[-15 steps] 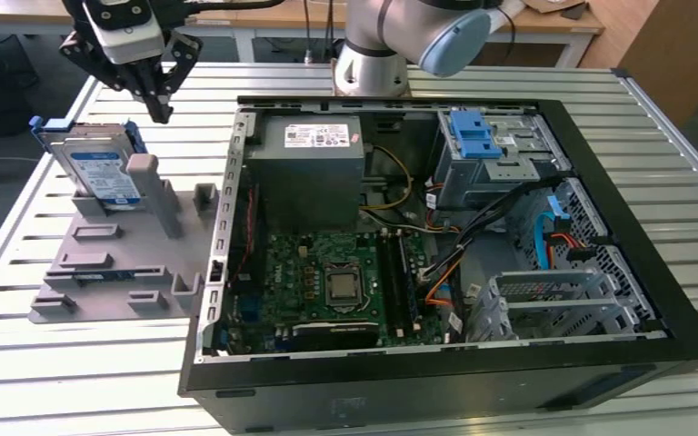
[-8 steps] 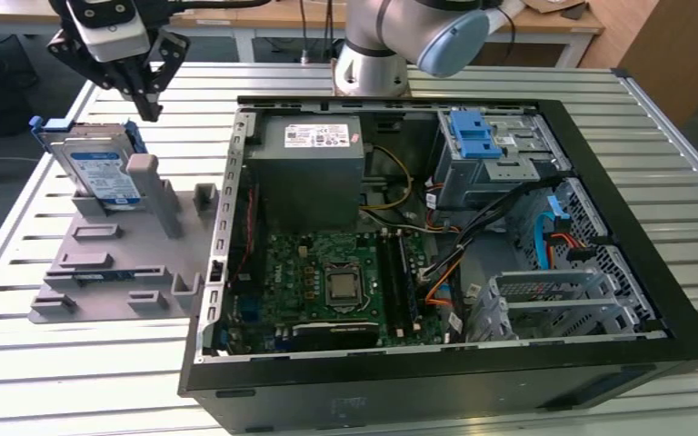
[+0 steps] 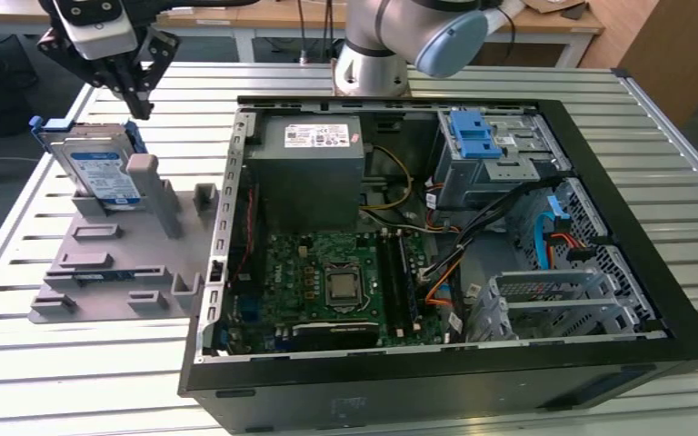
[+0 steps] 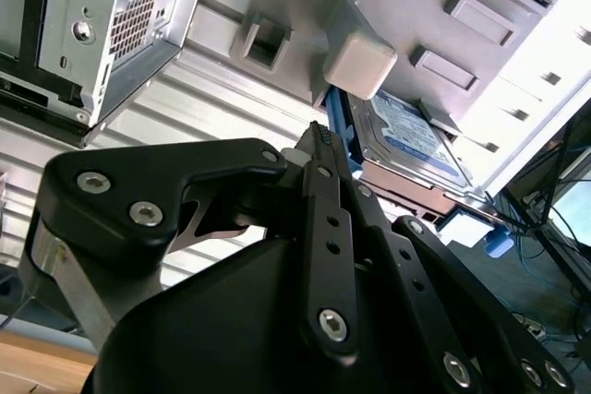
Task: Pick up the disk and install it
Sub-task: 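Reach for the disk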
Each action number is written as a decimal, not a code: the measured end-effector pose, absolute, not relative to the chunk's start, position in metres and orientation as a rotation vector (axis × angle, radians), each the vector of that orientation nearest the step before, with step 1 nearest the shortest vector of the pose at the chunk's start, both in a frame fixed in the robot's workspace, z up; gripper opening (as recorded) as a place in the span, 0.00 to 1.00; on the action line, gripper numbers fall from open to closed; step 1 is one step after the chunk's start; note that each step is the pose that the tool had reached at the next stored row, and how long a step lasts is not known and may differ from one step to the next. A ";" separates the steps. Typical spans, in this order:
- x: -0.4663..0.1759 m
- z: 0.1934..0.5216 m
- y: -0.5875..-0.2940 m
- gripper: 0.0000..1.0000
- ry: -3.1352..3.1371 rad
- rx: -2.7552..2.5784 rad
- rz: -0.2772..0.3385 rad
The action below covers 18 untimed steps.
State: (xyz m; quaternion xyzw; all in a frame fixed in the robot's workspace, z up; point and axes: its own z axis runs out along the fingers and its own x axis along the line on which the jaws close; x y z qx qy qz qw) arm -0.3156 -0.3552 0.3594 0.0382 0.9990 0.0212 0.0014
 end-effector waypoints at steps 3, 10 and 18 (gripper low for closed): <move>-0.320 0.359 -0.354 0.11 3.136 0.120 0.066; -0.330 0.359 -0.352 0.11 3.137 0.120 0.066; -0.344 0.358 -0.350 0.11 3.138 0.120 0.066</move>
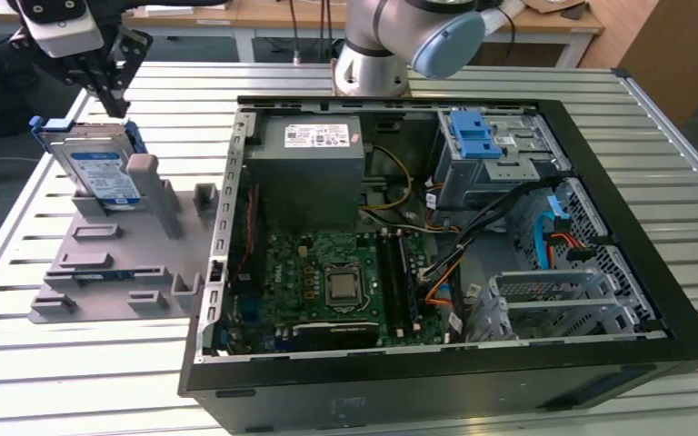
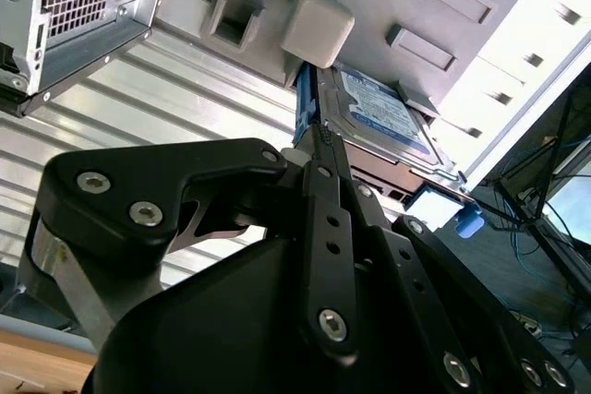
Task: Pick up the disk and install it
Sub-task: 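Reach for the disk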
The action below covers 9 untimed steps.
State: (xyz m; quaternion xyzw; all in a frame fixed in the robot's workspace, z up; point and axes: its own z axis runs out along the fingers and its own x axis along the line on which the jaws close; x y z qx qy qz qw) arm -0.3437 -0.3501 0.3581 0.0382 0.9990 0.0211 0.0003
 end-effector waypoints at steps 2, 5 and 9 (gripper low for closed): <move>-0.347 0.358 -0.349 0.11 3.138 0.120 0.066; -0.353 0.358 -0.348 0.11 3.138 0.120 0.066; -0.360 0.357 -0.347 0.11 3.139 0.120 0.066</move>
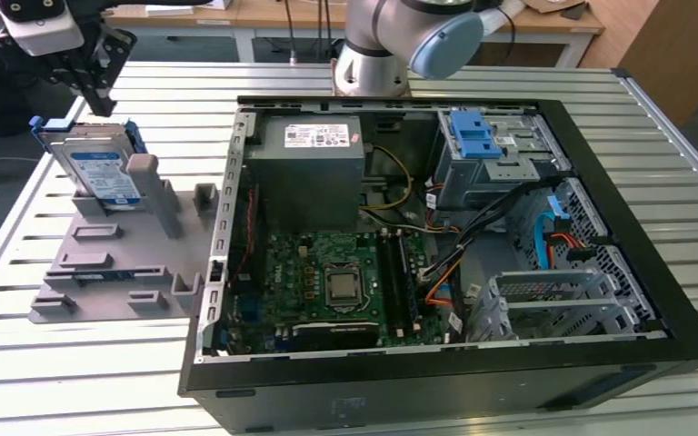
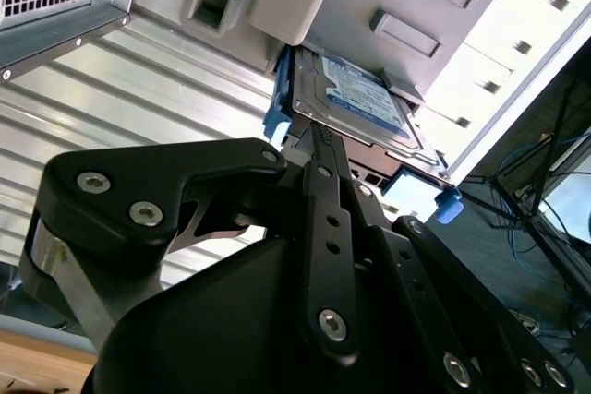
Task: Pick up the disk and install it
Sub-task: 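Reach for the disk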
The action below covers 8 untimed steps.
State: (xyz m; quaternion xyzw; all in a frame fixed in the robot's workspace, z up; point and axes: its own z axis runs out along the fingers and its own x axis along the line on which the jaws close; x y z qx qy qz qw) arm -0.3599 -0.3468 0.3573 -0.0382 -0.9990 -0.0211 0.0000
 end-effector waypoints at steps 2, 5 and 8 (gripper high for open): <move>-0.363 0.357 -0.346 0.11 -3.138 -0.120 -0.066; -0.369 0.357 -0.345 0.11 -3.138 -0.120 -0.066; -0.374 0.357 -0.344 0.11 -3.138 -0.120 -0.066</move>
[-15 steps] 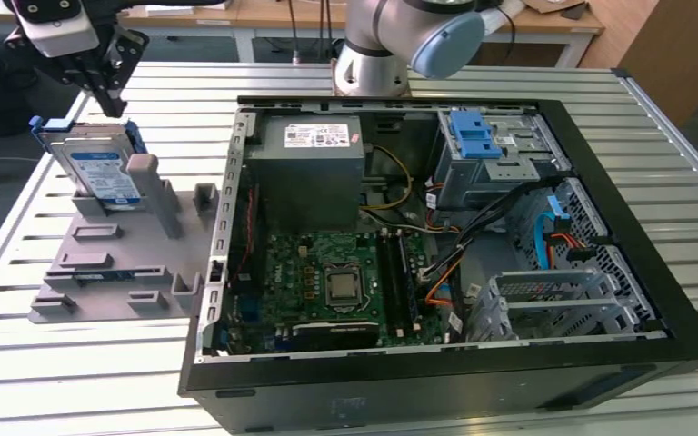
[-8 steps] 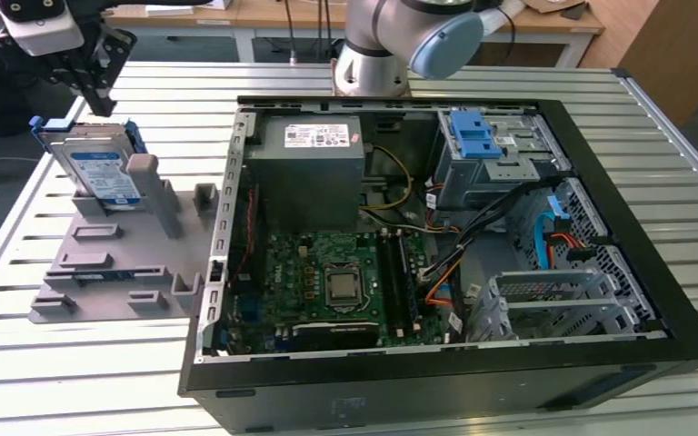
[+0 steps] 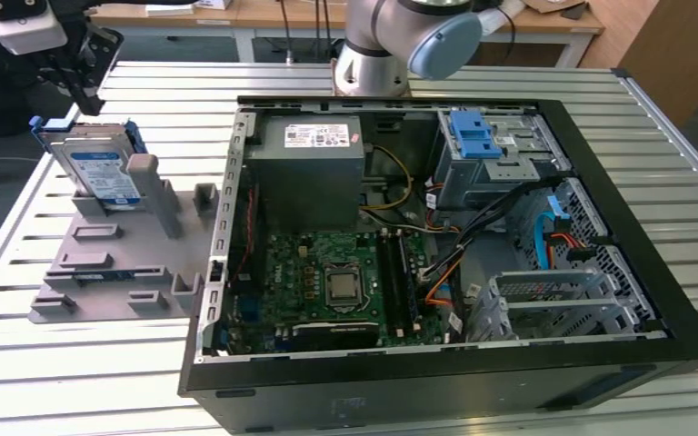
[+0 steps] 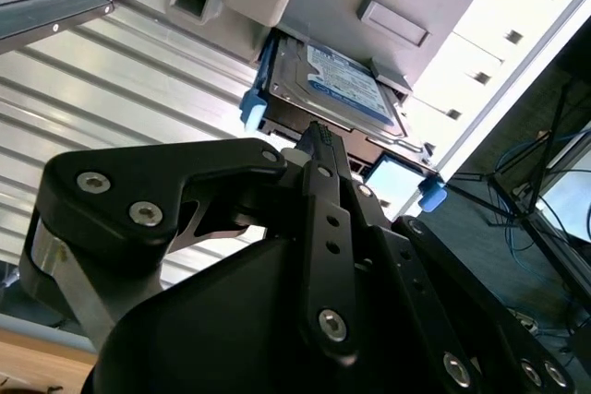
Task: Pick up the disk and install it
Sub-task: 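Reach for the disk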
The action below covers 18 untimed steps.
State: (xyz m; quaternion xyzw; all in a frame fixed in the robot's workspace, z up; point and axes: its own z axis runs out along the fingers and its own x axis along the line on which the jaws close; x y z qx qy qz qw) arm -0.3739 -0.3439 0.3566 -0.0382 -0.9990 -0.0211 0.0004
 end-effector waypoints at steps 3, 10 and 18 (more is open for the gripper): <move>-0.379 0.356 -0.343 0.11 -3.138 -0.120 -0.066; -0.391 0.356 -0.340 0.11 -3.137 -0.120 -0.066; -0.405 0.355 -0.338 0.11 -3.136 -0.120 -0.066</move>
